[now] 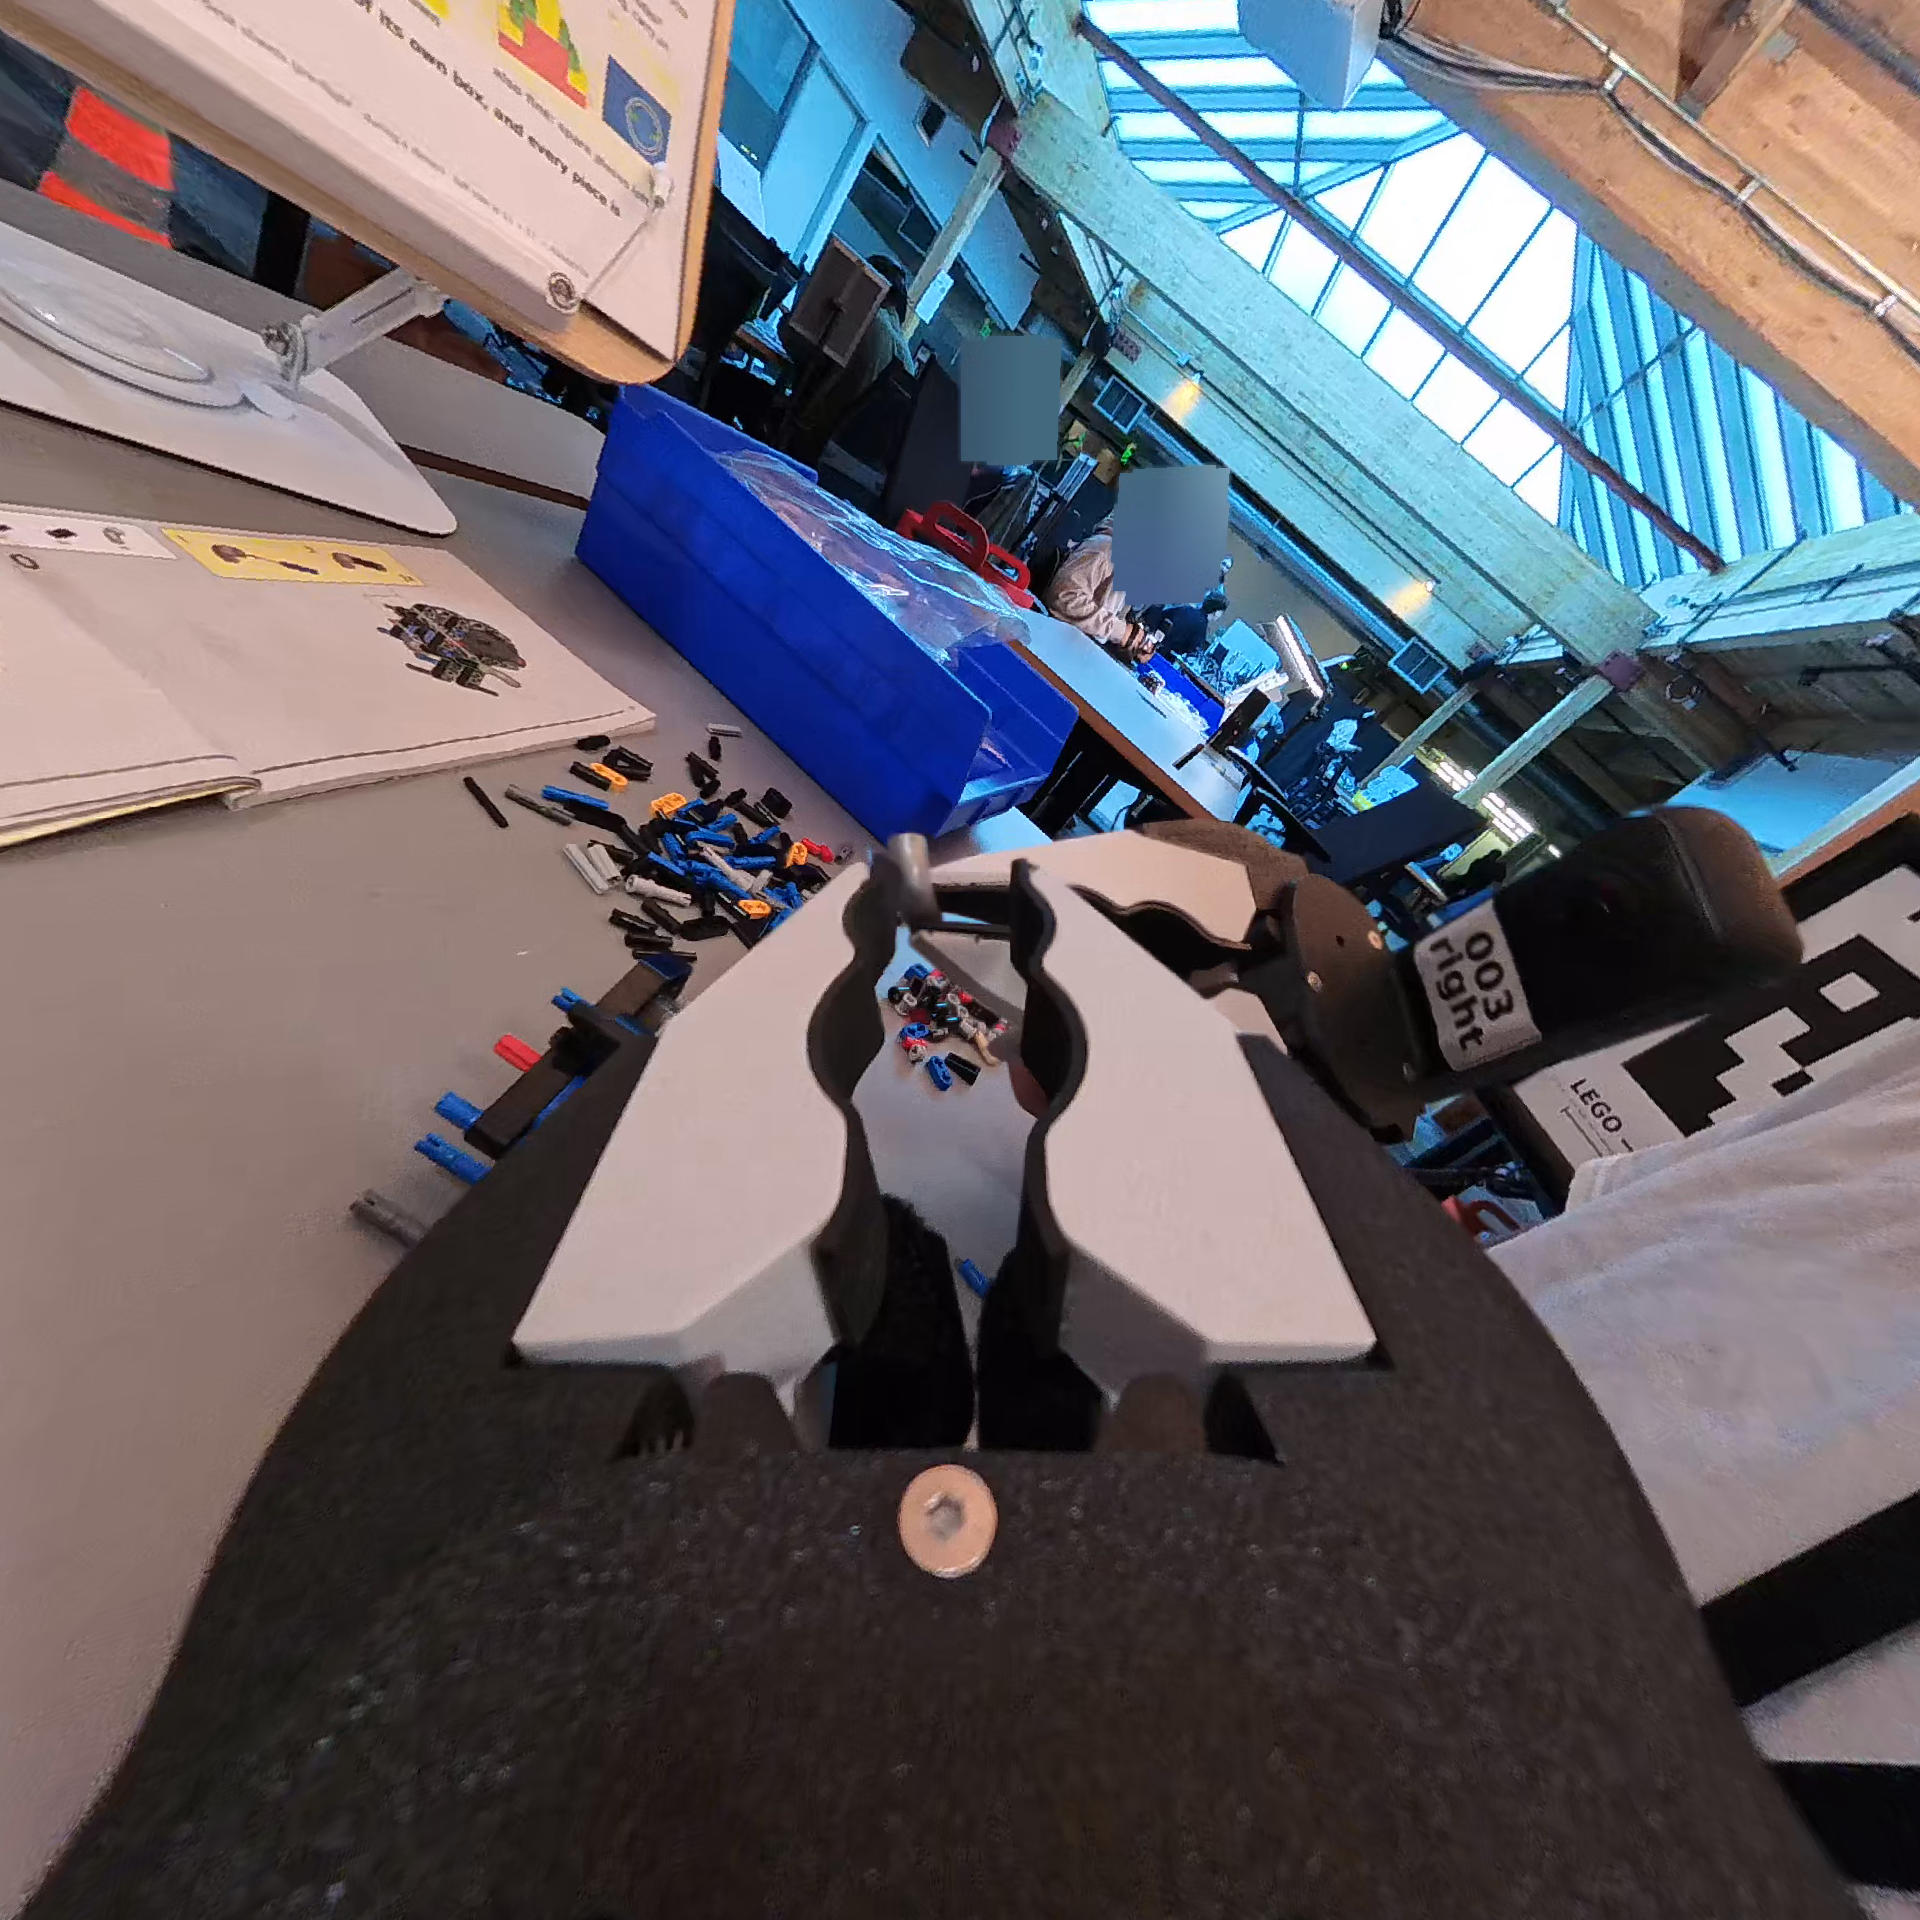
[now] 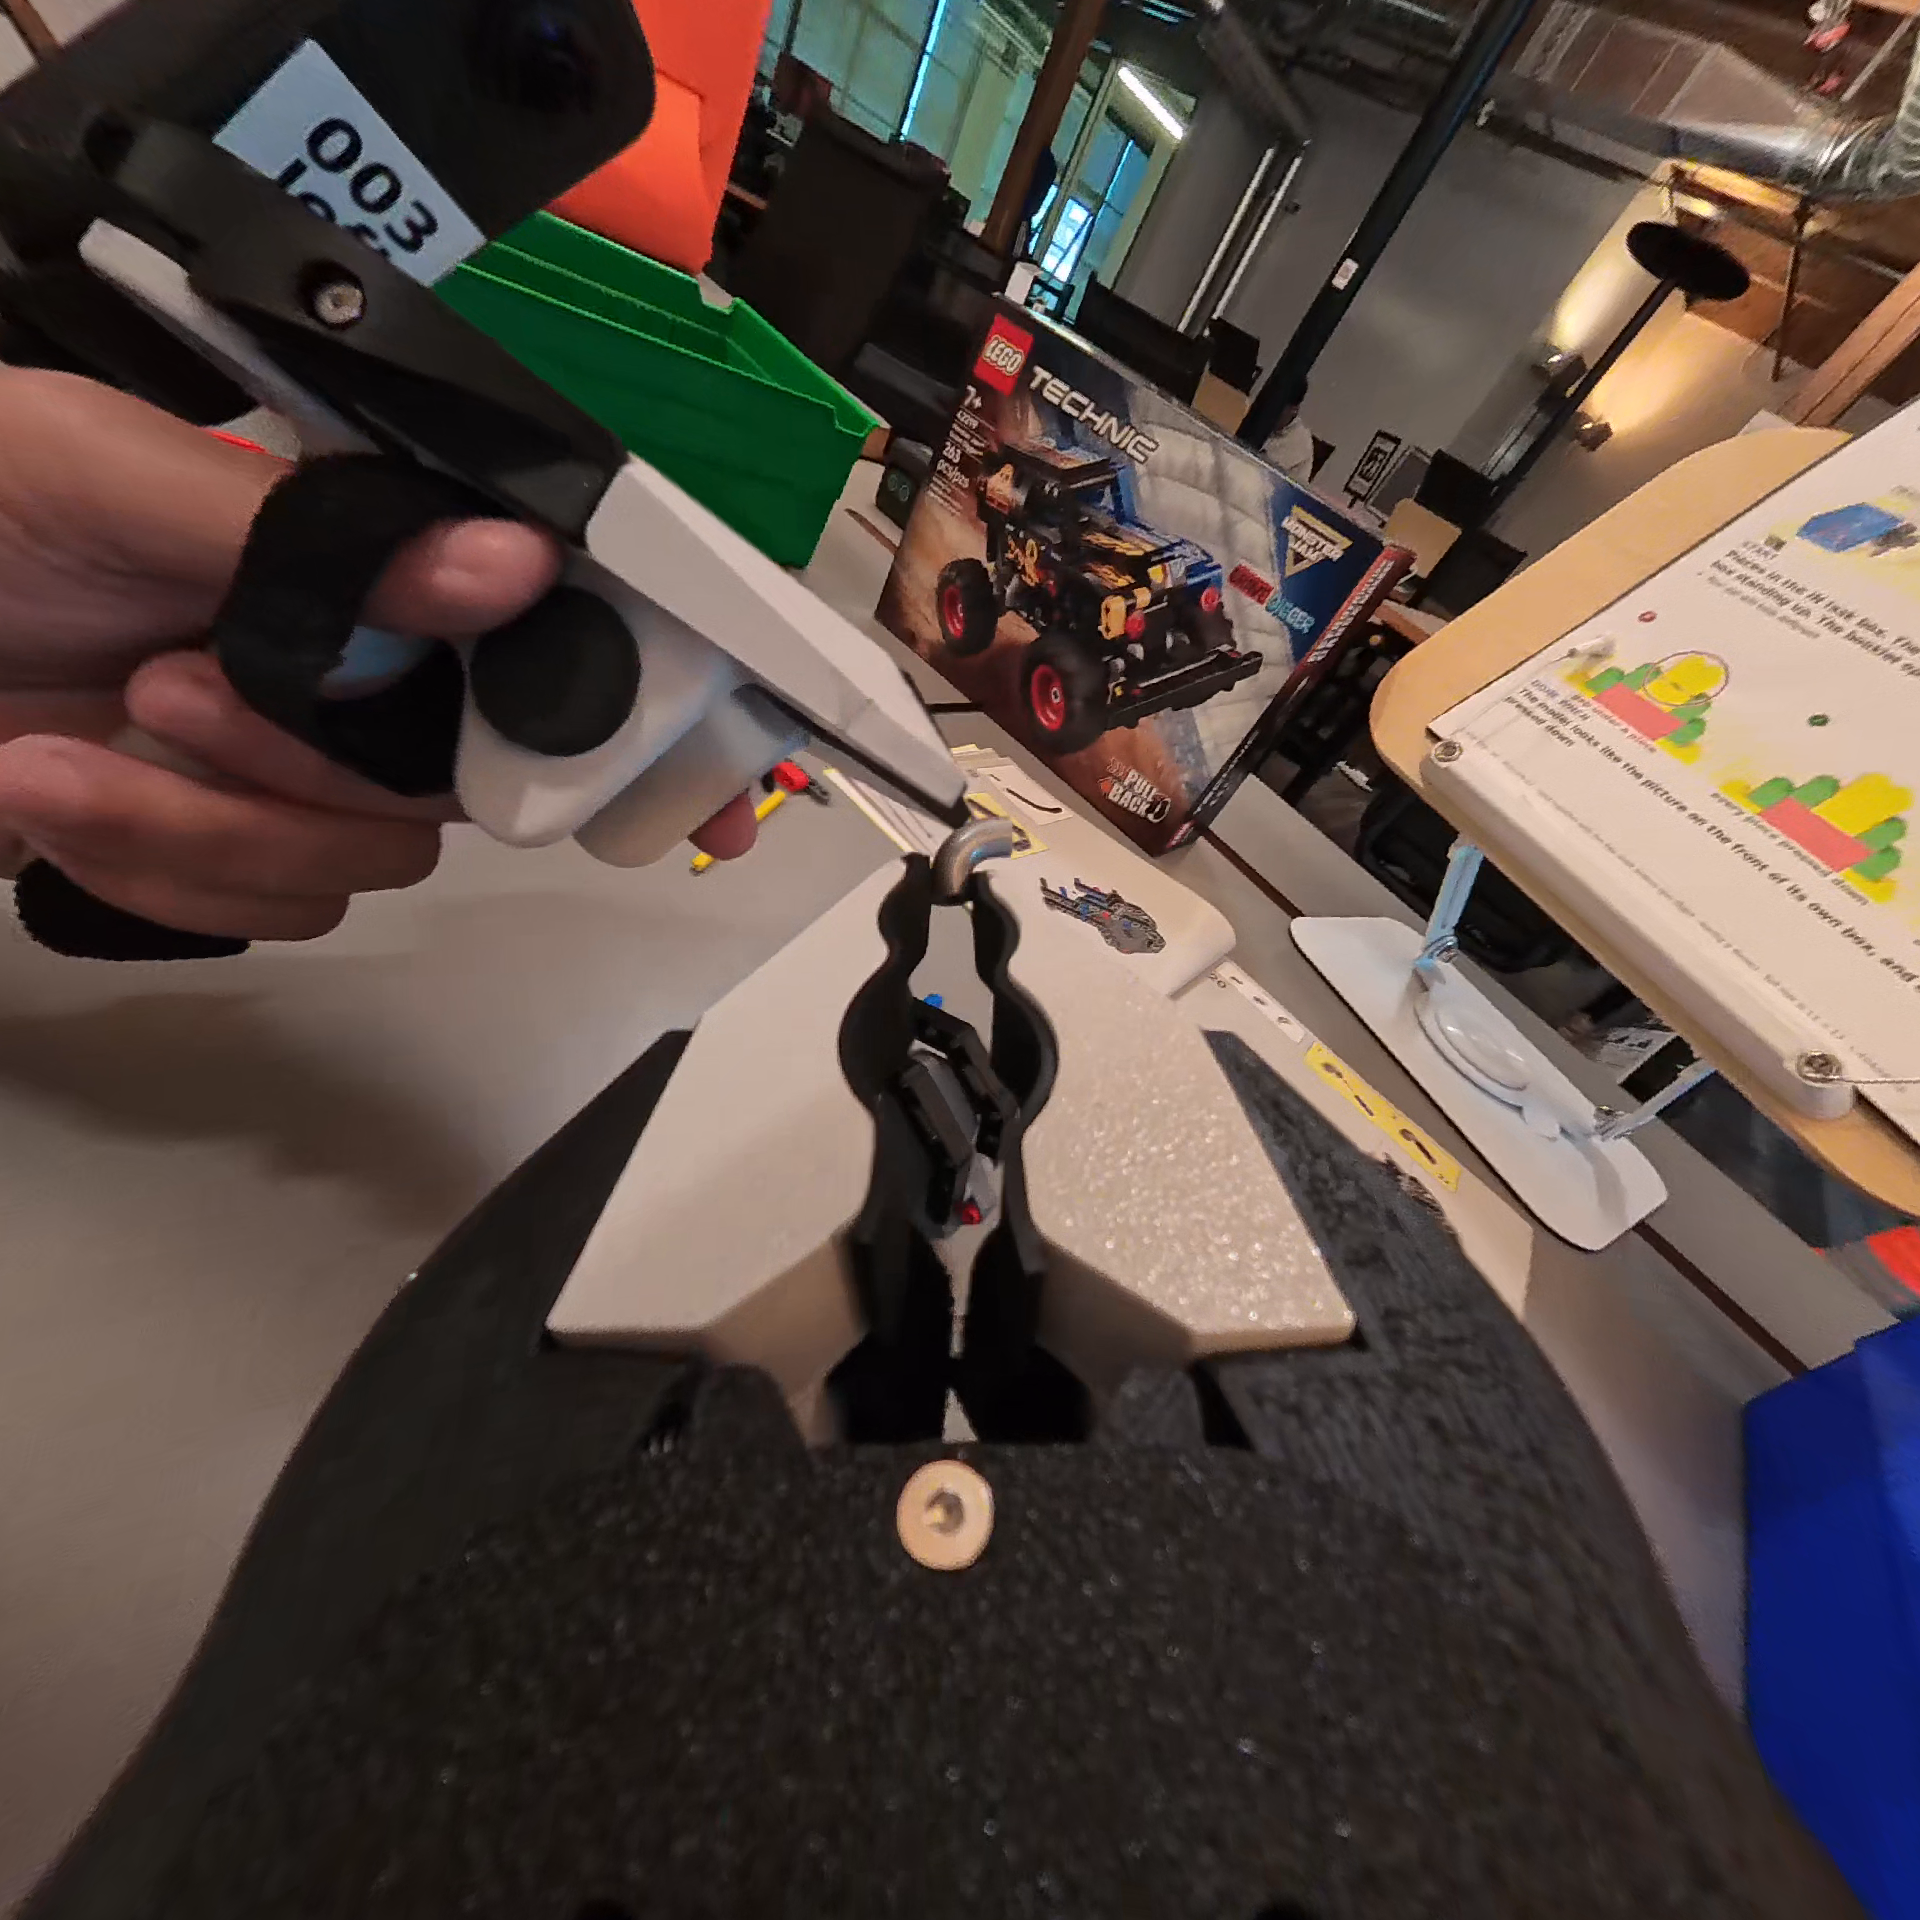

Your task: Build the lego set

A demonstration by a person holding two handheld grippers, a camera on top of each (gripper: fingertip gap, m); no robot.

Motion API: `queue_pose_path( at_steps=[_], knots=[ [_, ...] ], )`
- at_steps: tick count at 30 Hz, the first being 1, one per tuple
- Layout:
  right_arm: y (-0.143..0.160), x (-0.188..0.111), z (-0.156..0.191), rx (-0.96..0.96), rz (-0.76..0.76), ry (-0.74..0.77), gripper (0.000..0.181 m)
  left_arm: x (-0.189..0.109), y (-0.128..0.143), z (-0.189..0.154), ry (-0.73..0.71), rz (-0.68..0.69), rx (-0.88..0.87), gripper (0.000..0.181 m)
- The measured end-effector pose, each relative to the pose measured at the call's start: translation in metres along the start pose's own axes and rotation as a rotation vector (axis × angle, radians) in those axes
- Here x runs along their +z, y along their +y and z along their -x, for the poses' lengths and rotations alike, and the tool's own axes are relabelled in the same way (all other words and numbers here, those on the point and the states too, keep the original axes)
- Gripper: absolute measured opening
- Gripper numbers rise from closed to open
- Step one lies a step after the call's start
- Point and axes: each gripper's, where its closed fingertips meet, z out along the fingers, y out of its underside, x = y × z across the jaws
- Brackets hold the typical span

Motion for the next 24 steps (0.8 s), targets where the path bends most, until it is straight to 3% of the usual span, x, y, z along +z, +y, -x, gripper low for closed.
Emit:
queue_pose_path(
  at_steps=[5, 11, 15, 18, 24],
  knots=[
    [-0.004, -0.003, -0.002, -0.070, -0.013, 0.042, 0.007, 0.004, 0.004, 0.002, 0.016, 0.003, -0.039, 0.019],
    [-0.005, -0.003, 0.001, -0.080, -0.022, 0.032, 0.007, 0.006, 0.006, 0.002, 0.069, 0.007, -0.080, 0.006],
    [-0.003, -0.002, 0.004, -0.036, -0.033, 0.011, 0.007, 0.004, 0.007, 0.004, 0.063, 0.037, -0.015, 0.006],
    [-0.004, -0.003, 0.017, 0.035, -0.045, -0.111, 0.026, 0.001, 0.009, 0.004, 0.049, 0.088, 0.121, 0.006],
    [-0.011, -0.023, 0.024, 0.235, -0.077, -0.419, 0.025, -0.011, 0.014, 0.007, 0.047, 0.246, 0.445, 0.006]
  ],
)
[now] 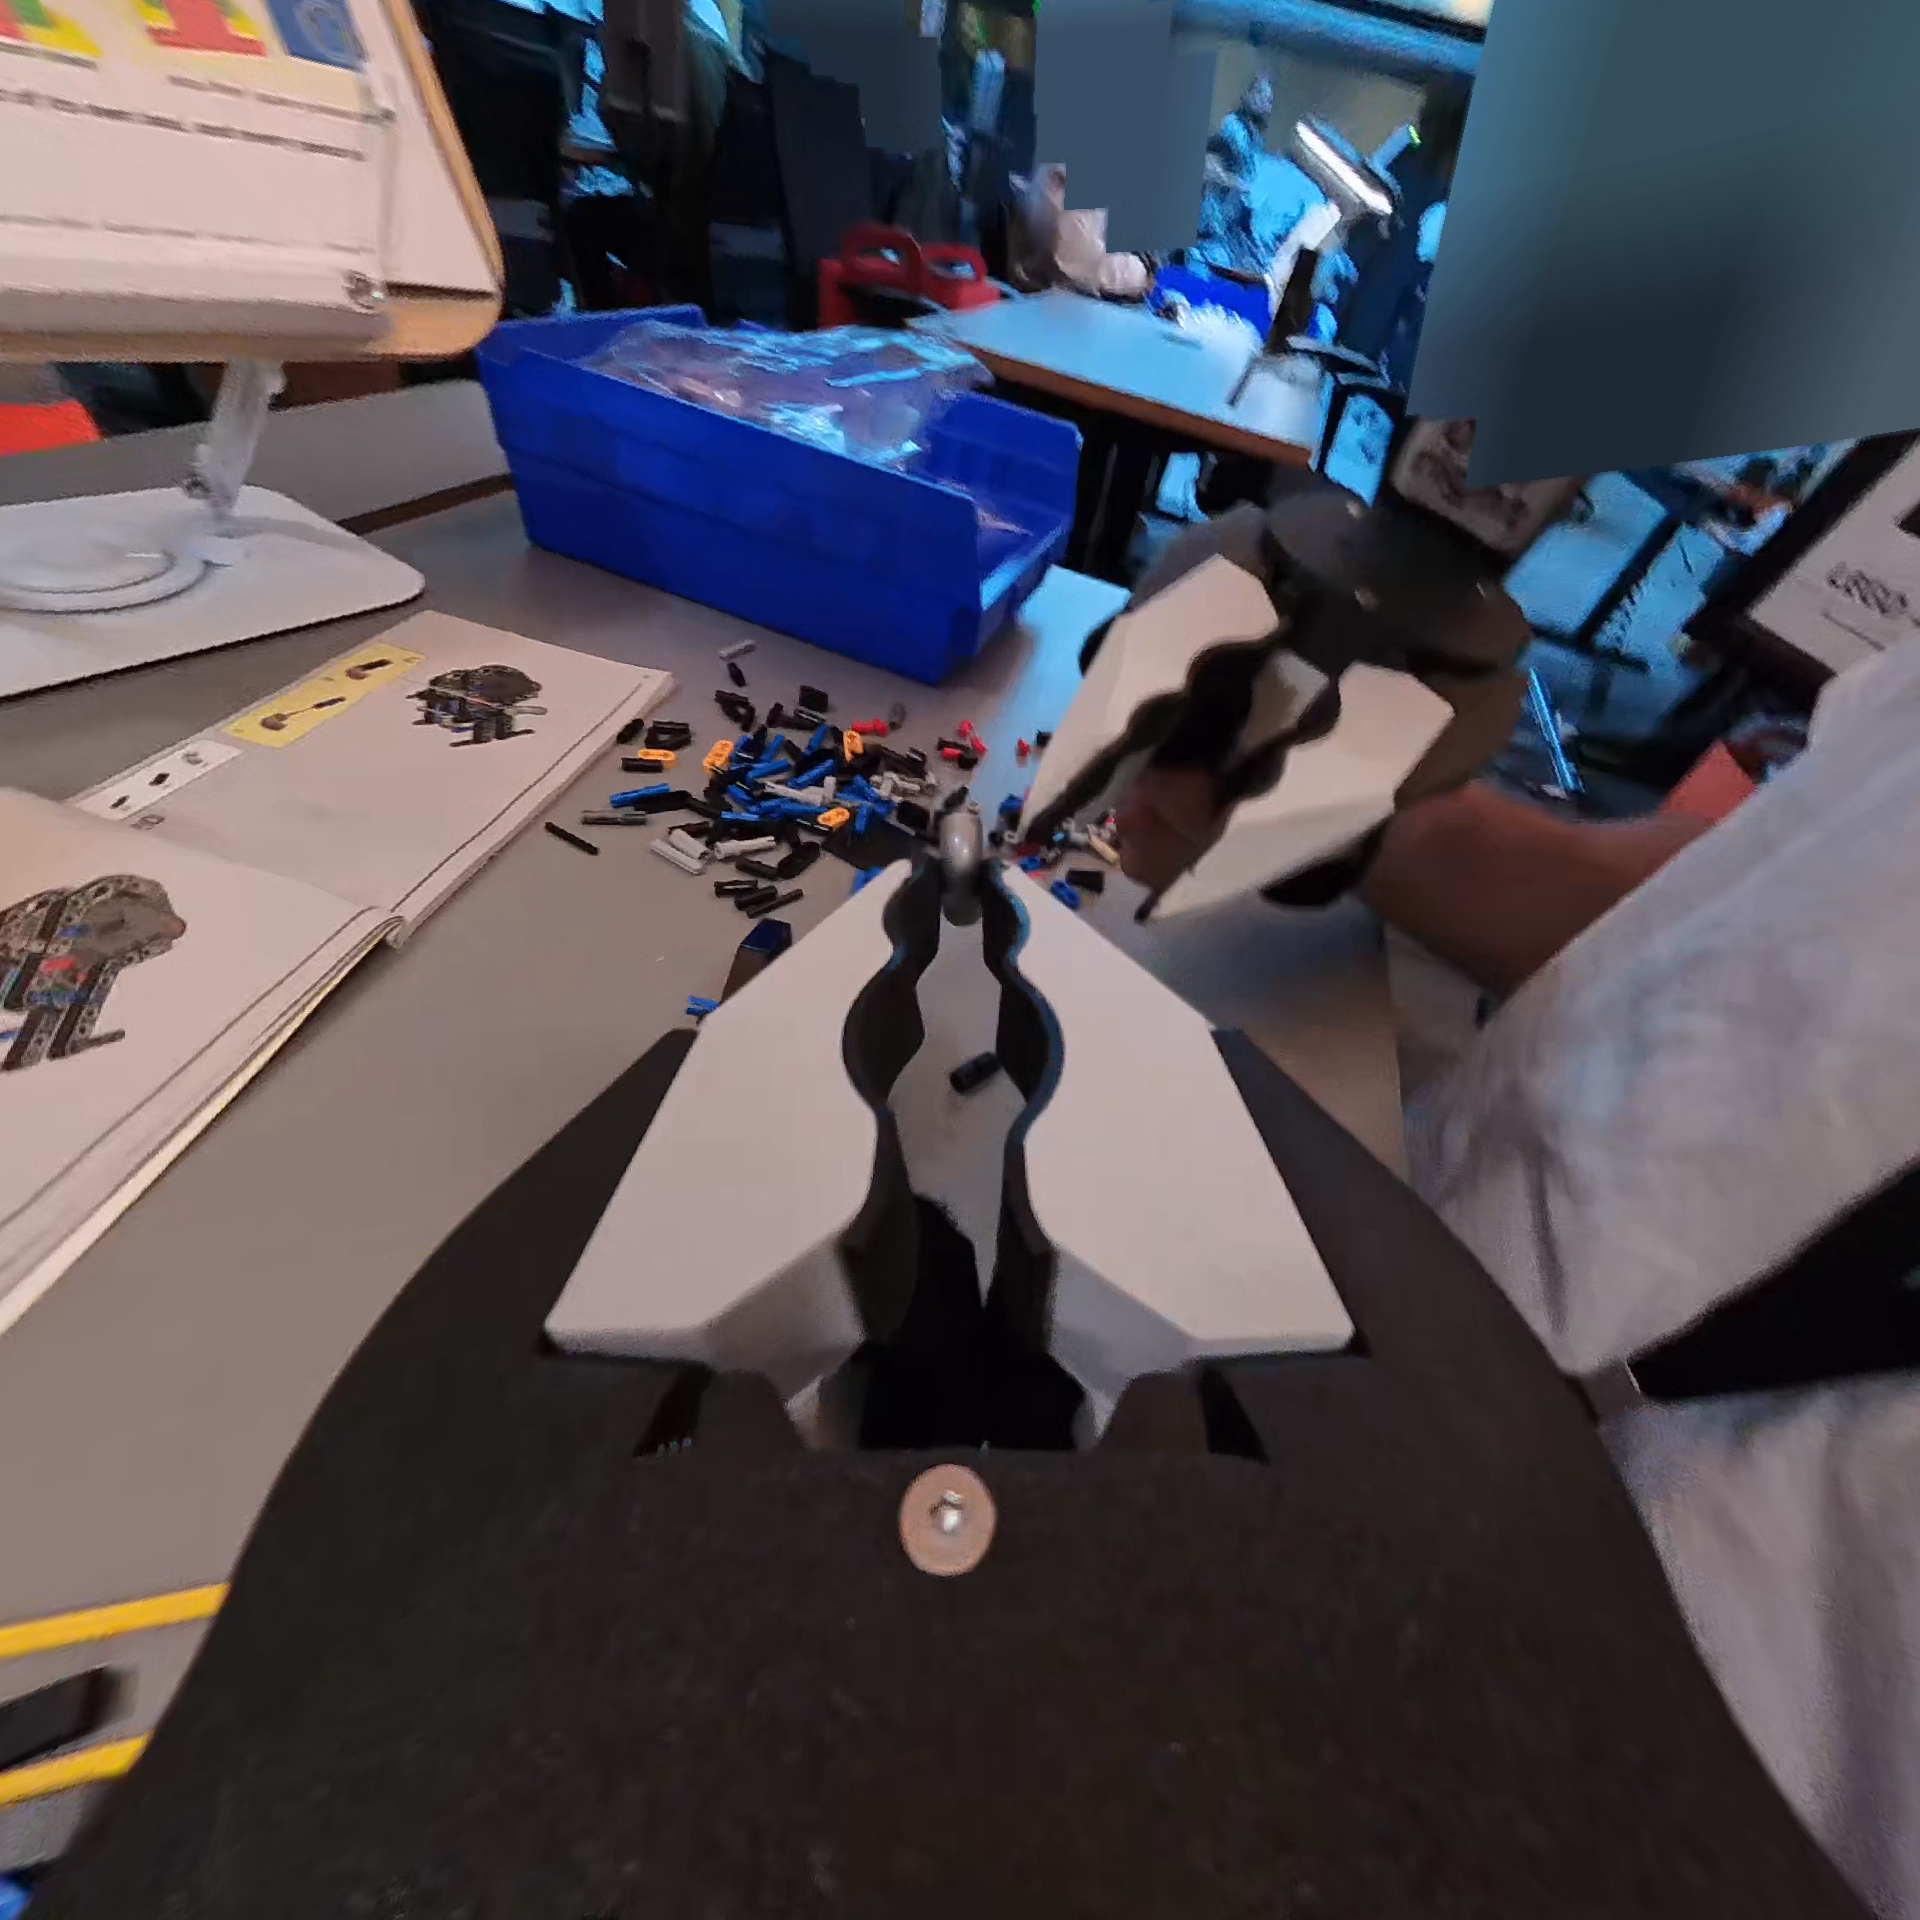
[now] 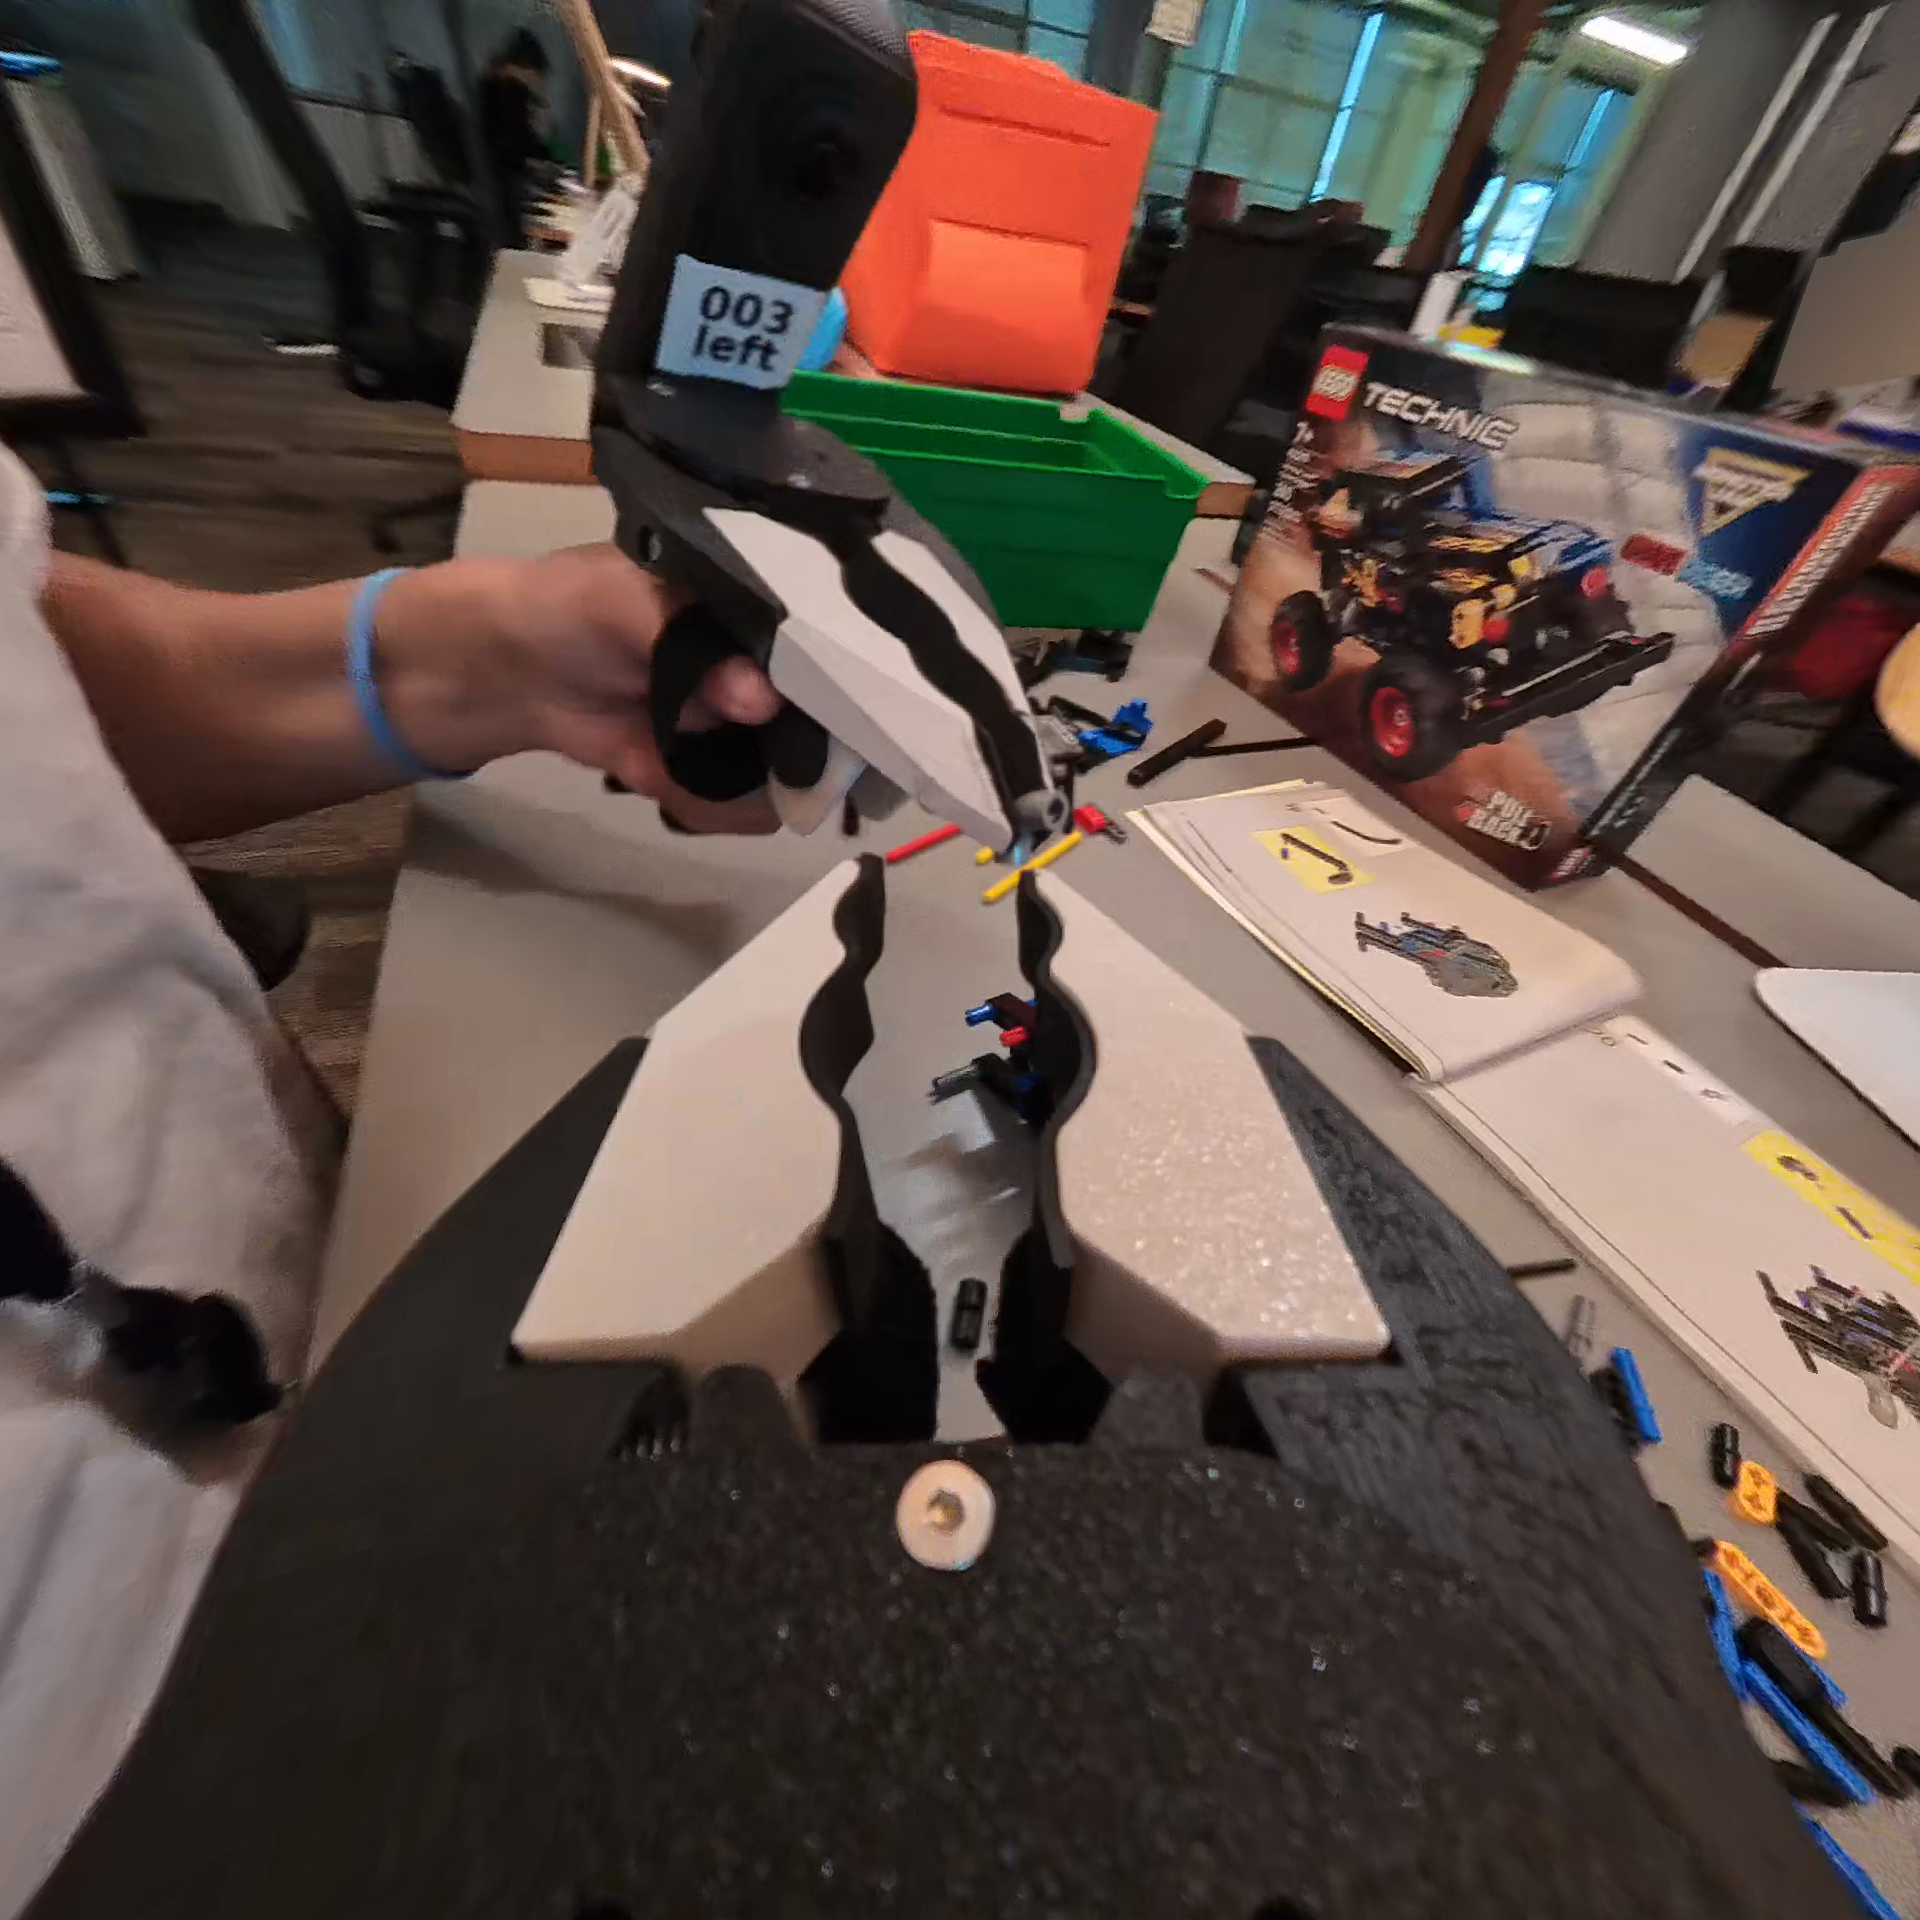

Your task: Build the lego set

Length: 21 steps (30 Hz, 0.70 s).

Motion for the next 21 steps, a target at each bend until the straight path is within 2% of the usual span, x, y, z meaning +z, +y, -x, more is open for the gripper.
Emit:
queue_pose_path(
  at_steps=[5, 9, 11, 15, 21],
  knots=[
    [-0.003, -0.016, -0.009, -0.056, 0.074, -0.116, 0.025, -0.002, -0.001, -0.005, 0.178, 0.157, 0.022, 0.006],
    [-0.004, -0.017, -0.018, -0.230, 0.132, -0.169, 0.024, 0.004, -0.005, -0.015, 0.423, 0.196, -0.168, 0.006],
    [-0.002, -0.017, -0.014, -0.283, 0.152, -0.248, 0.012, 0.008, -0.008, -0.017, 0.511, 0.190, -0.263, 0.006],
    [-0.007, -0.017, -0.012, -0.228, 0.131, -0.371, 0.016, 0.008, -0.013, -0.017, 0.612, 0.161, -0.411, 0.006],
    [-0.012, -0.010, -0.015, -0.308, 0.113, -0.330, 0.020, 0.004, -0.007, -0.020, 0.662, 0.175, -0.480, 0.006]
  ],
)
